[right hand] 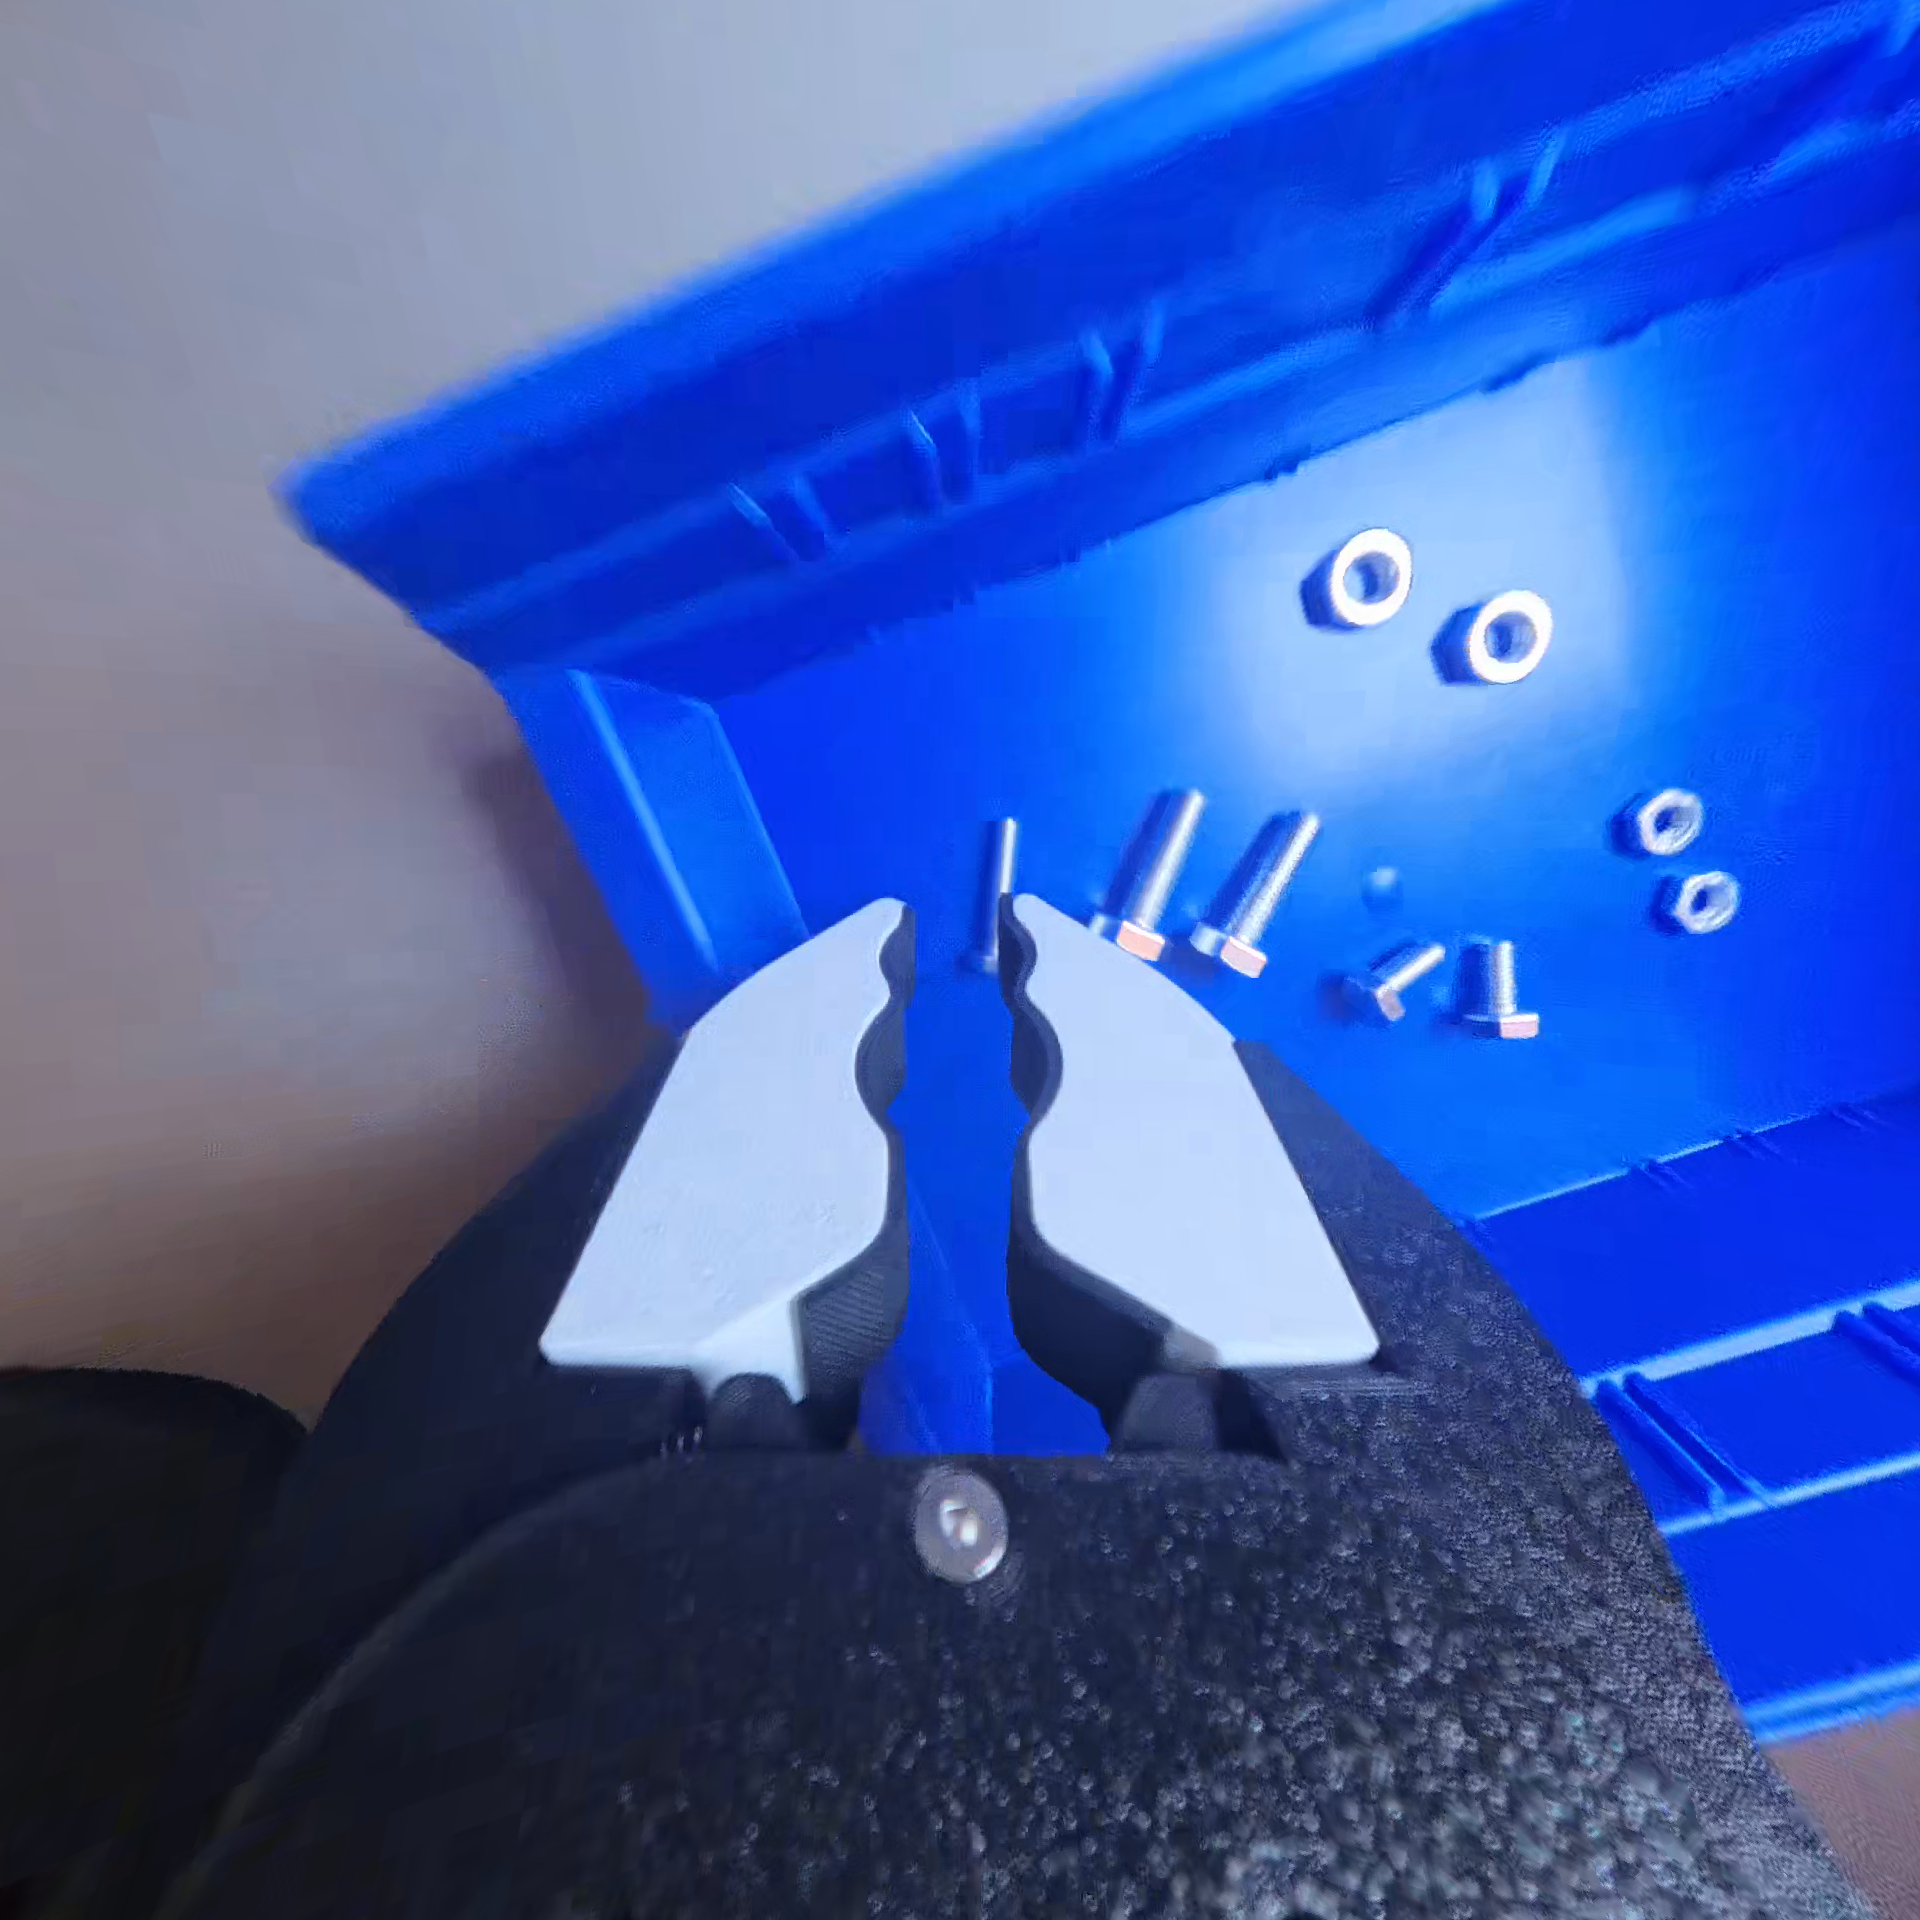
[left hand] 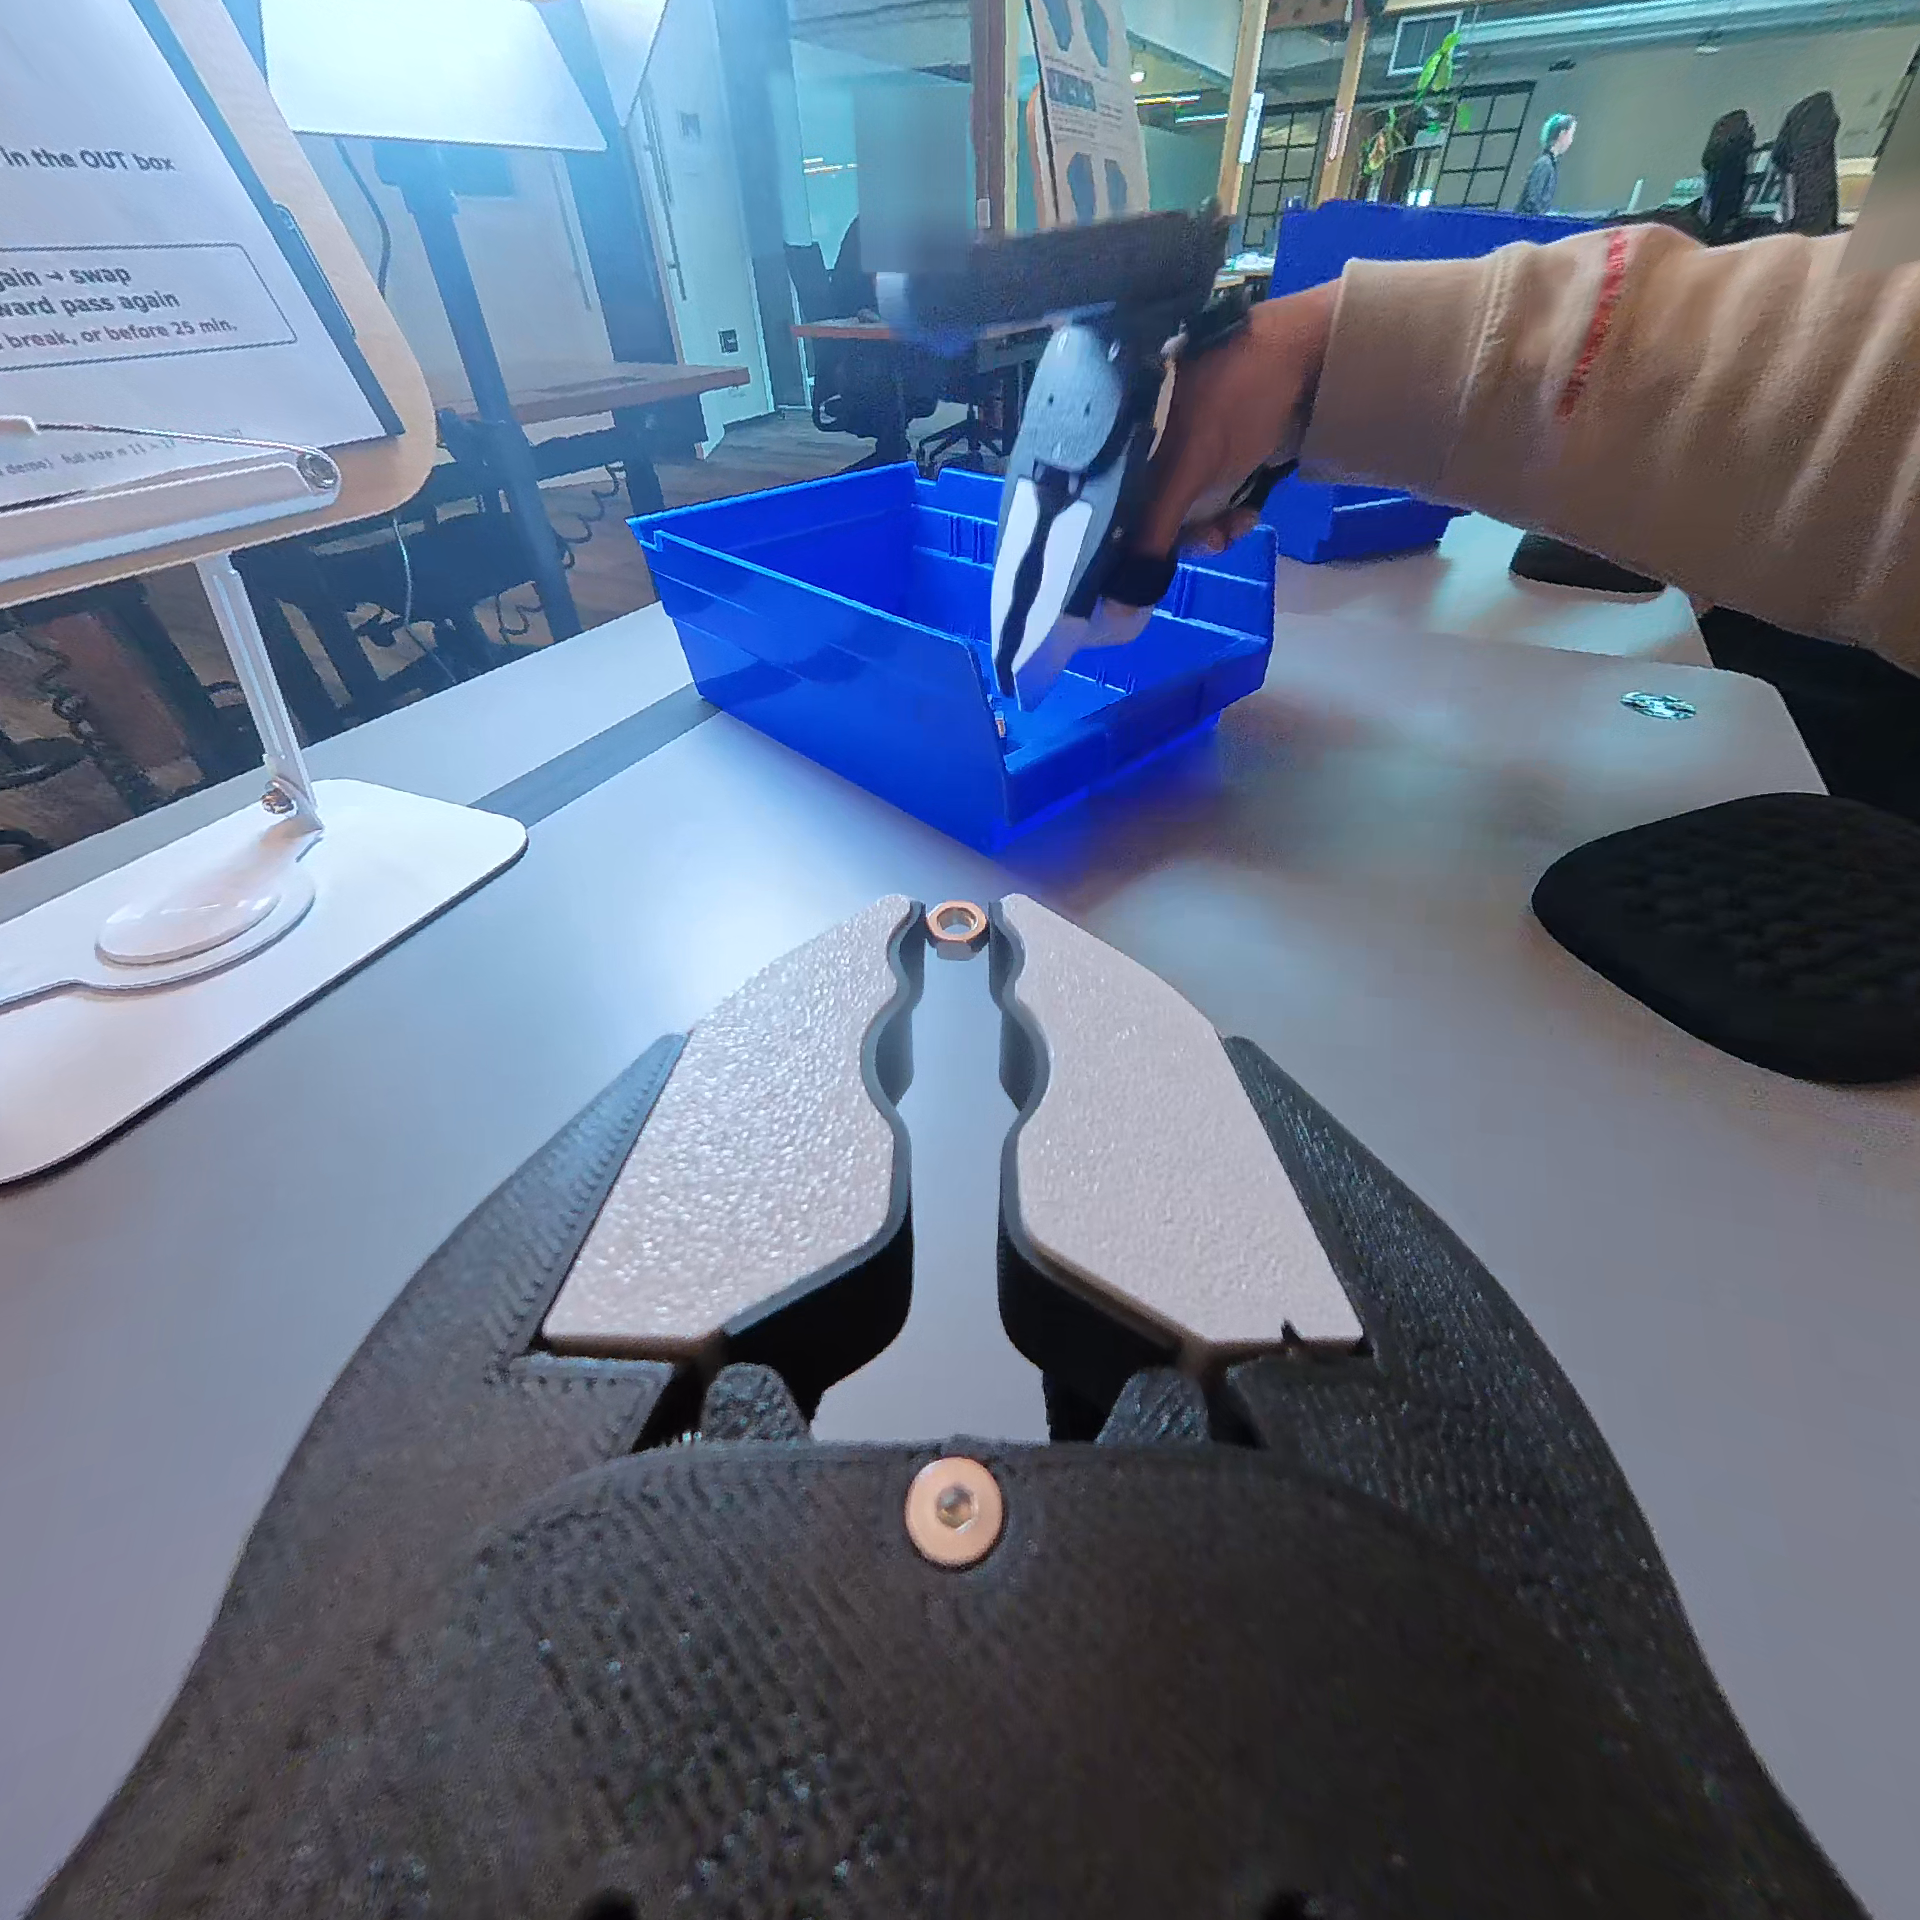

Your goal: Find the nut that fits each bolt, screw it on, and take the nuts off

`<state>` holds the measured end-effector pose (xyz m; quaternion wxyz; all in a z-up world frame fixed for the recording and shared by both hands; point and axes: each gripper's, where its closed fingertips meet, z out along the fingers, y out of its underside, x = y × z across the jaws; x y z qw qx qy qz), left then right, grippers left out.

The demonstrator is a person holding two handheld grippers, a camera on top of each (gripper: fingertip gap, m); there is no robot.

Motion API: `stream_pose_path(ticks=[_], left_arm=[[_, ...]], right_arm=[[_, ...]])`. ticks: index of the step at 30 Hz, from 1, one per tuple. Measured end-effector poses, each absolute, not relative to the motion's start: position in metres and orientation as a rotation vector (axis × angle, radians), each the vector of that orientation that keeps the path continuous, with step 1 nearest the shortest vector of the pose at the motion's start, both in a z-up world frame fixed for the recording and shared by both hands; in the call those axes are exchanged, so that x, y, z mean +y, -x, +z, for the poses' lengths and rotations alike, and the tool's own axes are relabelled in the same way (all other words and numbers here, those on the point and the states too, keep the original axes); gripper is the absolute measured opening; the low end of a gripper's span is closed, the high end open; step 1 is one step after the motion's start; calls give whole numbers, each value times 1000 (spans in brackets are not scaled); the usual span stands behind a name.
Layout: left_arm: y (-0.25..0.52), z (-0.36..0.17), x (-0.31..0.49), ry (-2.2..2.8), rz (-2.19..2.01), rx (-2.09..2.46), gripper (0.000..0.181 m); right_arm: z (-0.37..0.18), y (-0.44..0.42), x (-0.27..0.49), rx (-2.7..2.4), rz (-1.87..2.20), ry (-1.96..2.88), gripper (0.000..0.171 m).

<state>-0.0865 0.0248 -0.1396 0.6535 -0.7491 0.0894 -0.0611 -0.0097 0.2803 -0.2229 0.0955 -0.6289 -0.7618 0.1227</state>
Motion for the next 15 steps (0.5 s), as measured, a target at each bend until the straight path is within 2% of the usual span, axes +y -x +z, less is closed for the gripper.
stream_pose_path(ticks=[8, 15], left_arm=[[79, -144, 28, 1721, 24, 256, 11], [82, -152, 31, 1797, 288, 251, 11]], right_arm=[[-116, 54, 116, -1984, 1076, 1447, 21], [-131, 81, 29, -1994, 1118, 1481, 23]])
